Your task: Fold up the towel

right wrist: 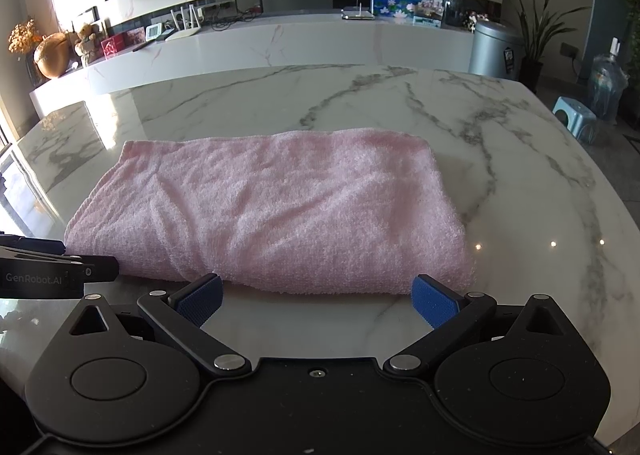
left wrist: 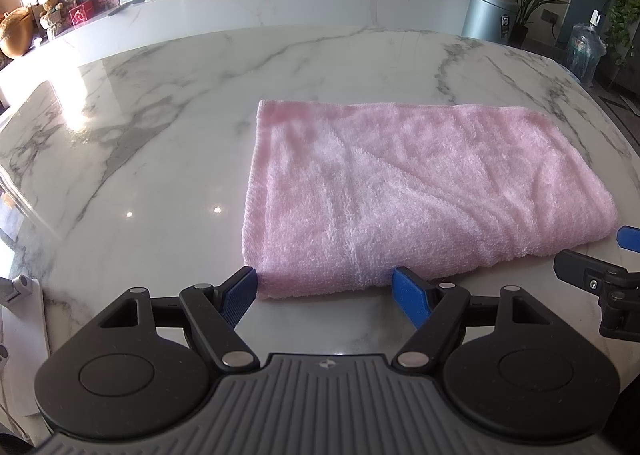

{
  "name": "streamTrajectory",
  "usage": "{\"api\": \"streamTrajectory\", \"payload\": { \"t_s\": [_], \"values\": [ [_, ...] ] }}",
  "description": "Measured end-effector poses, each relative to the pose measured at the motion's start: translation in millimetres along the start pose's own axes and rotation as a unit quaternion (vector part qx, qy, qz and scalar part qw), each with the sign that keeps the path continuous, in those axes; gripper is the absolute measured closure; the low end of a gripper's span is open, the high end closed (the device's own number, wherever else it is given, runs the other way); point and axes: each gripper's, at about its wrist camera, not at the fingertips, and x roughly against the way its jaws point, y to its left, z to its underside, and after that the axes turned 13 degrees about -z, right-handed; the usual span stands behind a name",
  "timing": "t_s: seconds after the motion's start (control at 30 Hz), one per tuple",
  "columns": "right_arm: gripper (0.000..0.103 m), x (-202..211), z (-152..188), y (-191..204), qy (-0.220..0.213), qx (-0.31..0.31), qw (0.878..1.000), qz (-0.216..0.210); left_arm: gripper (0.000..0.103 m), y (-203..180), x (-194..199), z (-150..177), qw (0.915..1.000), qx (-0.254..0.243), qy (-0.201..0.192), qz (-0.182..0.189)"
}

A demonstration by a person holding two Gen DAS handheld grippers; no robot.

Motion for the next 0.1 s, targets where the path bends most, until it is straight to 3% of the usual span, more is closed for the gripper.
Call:
{"api": "streamTrajectory", "payload": {
  "t_s": [0.1],
  "values": [
    [0.002,0.1,0.2,-0.3,0.001,0.0,1.0,0.0,0.029,0.4,-0.3,0.3,1.0,0.001,0.001,0.0]
  ]
}}
